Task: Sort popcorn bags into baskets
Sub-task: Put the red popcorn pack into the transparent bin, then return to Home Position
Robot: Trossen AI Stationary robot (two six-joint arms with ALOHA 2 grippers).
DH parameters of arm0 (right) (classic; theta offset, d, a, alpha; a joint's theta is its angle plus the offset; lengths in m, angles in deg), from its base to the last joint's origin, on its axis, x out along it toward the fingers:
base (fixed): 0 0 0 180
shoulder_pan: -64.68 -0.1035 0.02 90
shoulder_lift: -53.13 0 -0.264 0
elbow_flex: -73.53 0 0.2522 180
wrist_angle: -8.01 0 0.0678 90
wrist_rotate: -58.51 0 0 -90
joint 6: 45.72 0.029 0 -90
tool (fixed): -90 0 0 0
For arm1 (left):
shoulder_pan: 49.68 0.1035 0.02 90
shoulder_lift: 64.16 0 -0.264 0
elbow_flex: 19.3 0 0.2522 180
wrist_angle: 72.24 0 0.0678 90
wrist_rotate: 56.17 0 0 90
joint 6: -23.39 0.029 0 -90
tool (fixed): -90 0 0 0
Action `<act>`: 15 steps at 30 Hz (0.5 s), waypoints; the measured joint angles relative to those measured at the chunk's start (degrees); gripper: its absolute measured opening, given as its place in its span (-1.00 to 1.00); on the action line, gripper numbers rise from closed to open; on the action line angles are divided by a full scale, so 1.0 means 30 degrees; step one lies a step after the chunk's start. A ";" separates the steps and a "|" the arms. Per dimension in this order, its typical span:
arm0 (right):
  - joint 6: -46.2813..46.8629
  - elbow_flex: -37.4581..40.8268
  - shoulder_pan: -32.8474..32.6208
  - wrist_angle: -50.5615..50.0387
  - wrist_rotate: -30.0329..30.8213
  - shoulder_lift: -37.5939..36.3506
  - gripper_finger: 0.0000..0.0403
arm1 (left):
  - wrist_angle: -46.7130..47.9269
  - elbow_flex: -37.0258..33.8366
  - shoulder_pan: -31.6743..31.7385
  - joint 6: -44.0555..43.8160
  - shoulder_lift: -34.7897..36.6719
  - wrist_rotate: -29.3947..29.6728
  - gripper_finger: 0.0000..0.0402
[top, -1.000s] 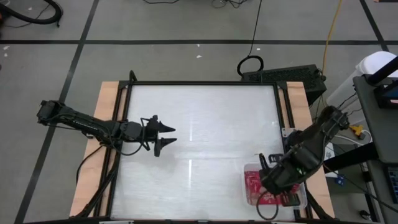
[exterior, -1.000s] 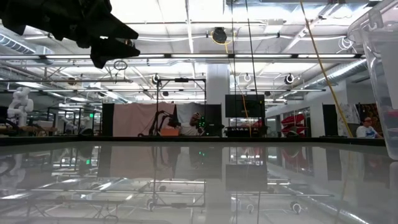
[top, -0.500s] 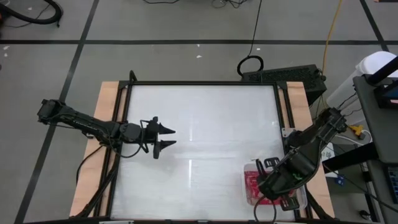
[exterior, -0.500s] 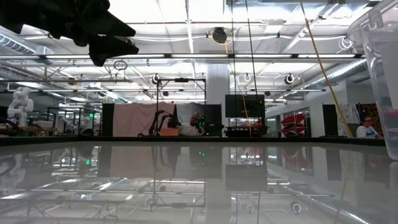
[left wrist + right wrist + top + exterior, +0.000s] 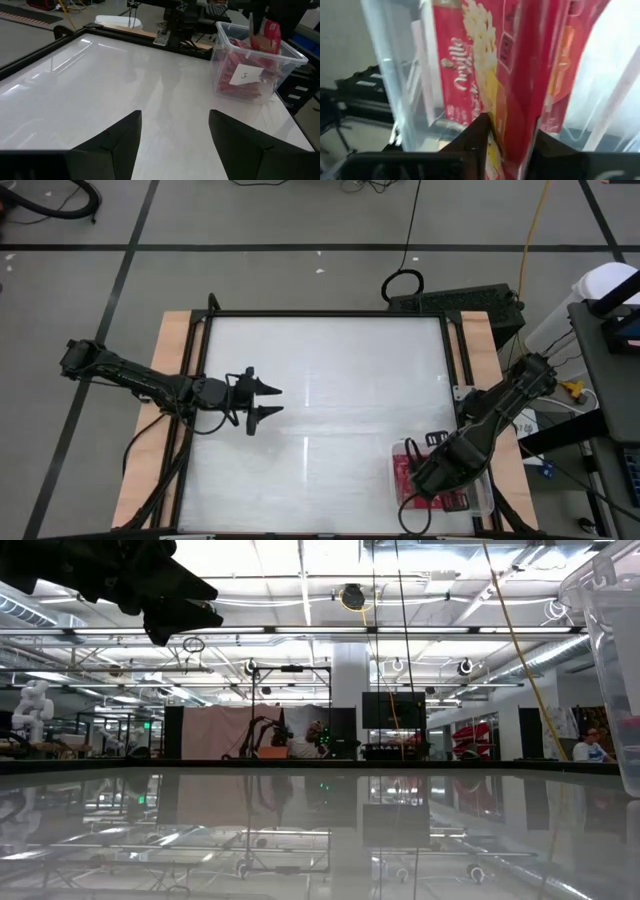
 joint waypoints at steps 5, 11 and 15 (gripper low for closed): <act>0.0106 0.0071 0.0007 0.0498 0.0717 -0.0007 -0.47 | -0.0007 0.0000 0.0004 -0.0029 0.0000 0.0000 0.18; 0.1220 0.0071 0.0249 0.0242 0.0779 -0.0555 -0.17 | -0.0022 0.0000 0.0004 -0.0062 0.0000 0.0007 0.18; 0.2706 0.0071 0.0729 0.0137 0.1642 -0.1584 -0.11 | -0.0029 0.0000 0.0033 0.0057 0.0000 0.0007 0.18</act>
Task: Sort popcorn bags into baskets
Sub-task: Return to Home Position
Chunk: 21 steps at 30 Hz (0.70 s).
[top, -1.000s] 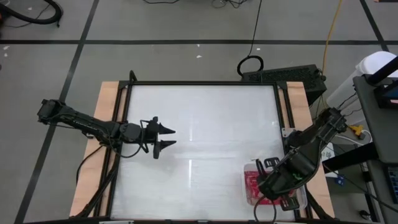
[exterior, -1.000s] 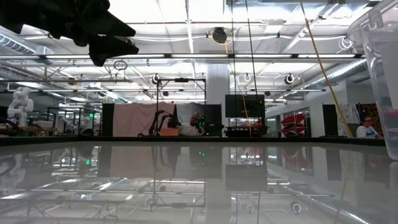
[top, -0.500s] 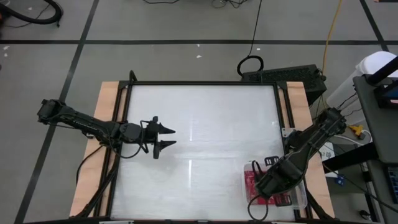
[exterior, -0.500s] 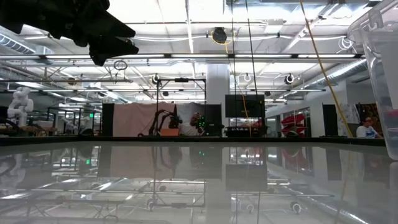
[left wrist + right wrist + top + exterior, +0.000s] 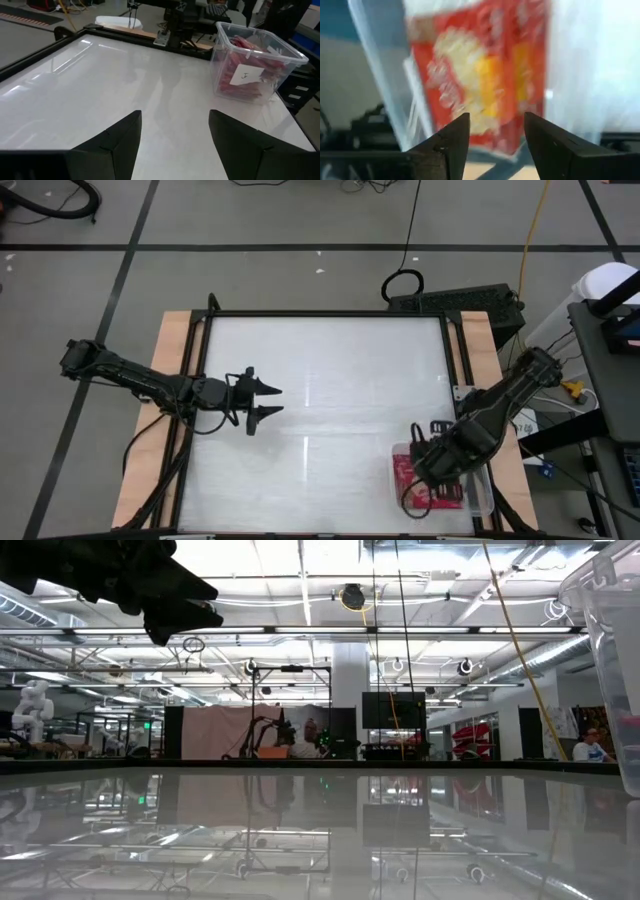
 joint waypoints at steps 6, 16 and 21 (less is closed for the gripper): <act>0.0795 -0.0007 0.0687 0.1080 0.5497 -0.1153 -0.13 | 0.0000 0.0000 0.0000 0.0330 0.0000 0.0000 0.18; -0.5151 -0.0007 0.3346 0.4918 1.1647 -0.1274 -0.22 | -0.0002 0.0000 -0.0029 0.0633 0.0000 0.0007 0.18; -0.9540 0.0065 0.5535 0.7203 1.1663 -0.1287 -0.55 | 0.0000 0.0000 -0.0029 0.1020 0.0000 0.0015 0.18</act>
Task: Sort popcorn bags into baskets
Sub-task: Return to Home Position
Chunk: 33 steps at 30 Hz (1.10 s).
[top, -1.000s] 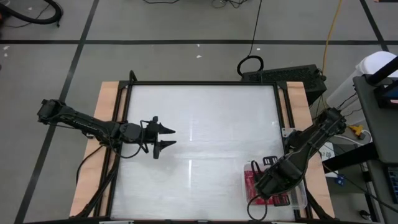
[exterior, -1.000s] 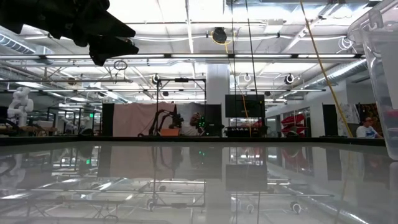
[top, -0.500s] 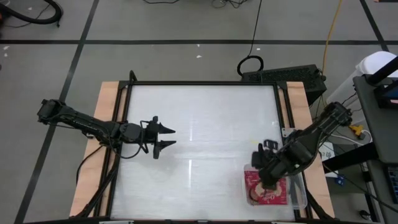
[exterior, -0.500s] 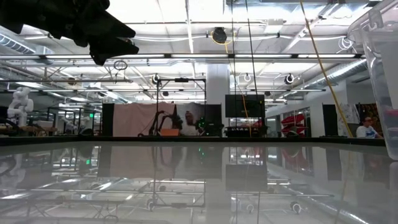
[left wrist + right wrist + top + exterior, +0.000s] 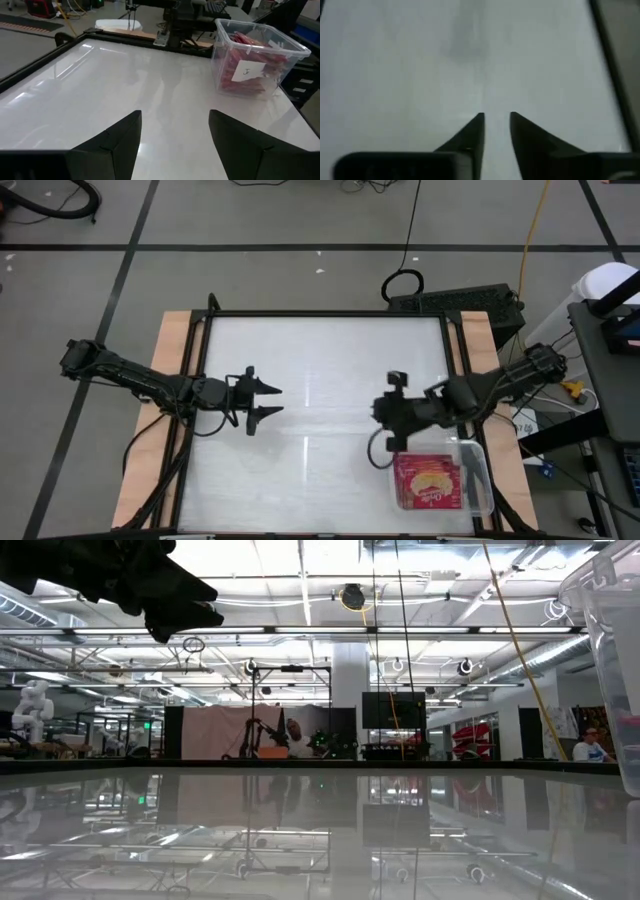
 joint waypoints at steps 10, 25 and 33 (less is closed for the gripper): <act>-0.7233 0.4286 0.3943 0.8923 -0.0564 -0.1081 -0.93 | -0.0008 -0.0223 -0.0620 0.1017 0.0007 0.2049 0.18; -0.8205 1.4219 0.5490 1.9642 -0.2083 -0.6197 -1.00 | -0.0780 -0.1464 -0.1885 0.3731 0.0197 0.4037 -0.44; -0.7091 1.7780 0.5454 2.1107 -0.2106 -0.8669 -1.00 | -0.0503 -0.1464 -0.1334 0.4683 0.0197 0.3200 -0.96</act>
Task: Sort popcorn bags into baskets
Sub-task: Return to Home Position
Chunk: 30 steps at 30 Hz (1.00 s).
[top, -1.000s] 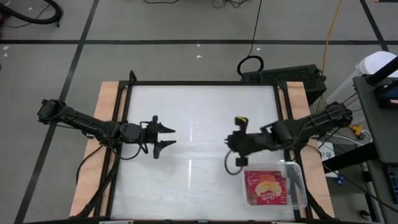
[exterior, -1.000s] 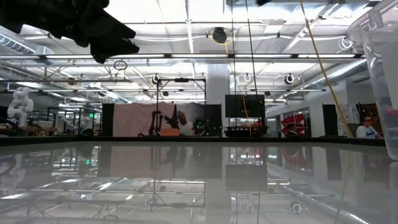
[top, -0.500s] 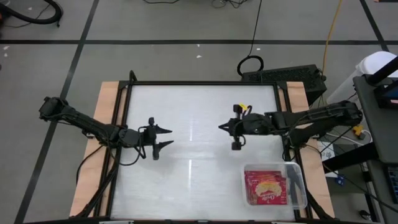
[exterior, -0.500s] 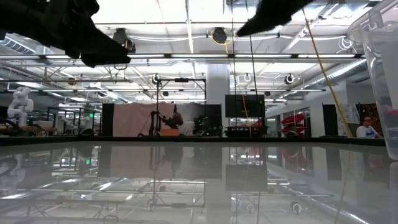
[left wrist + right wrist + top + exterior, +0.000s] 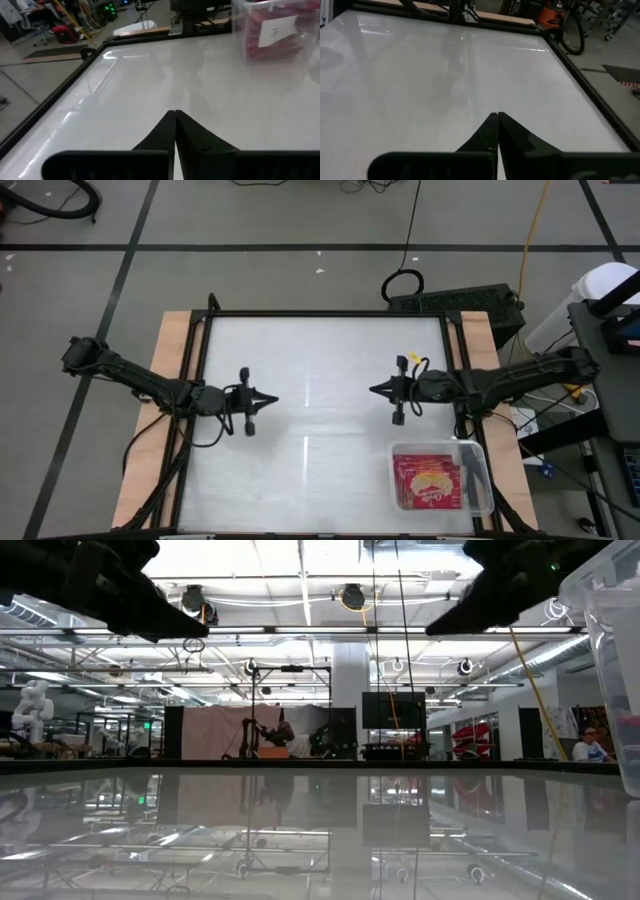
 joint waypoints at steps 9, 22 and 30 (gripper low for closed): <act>0.0566 0.1931 -0.1045 0.0912 -0.0022 -0.1633 -1.00 | 0.0748 0.0000 0.0086 0.0029 0.0000 -0.1243 -0.98; 0.0806 0.4885 -0.1518 0.1050 -0.1470 -0.5684 -1.00 | 0.2048 -0.0015 0.1062 -0.0208 0.1017 -0.1291 -0.95; -0.0102 0.6477 -0.1518 0.1819 -0.1508 -0.7963 -1.00 | 0.2113 -0.0015 0.1347 -0.0824 0.1035 -0.1947 -0.96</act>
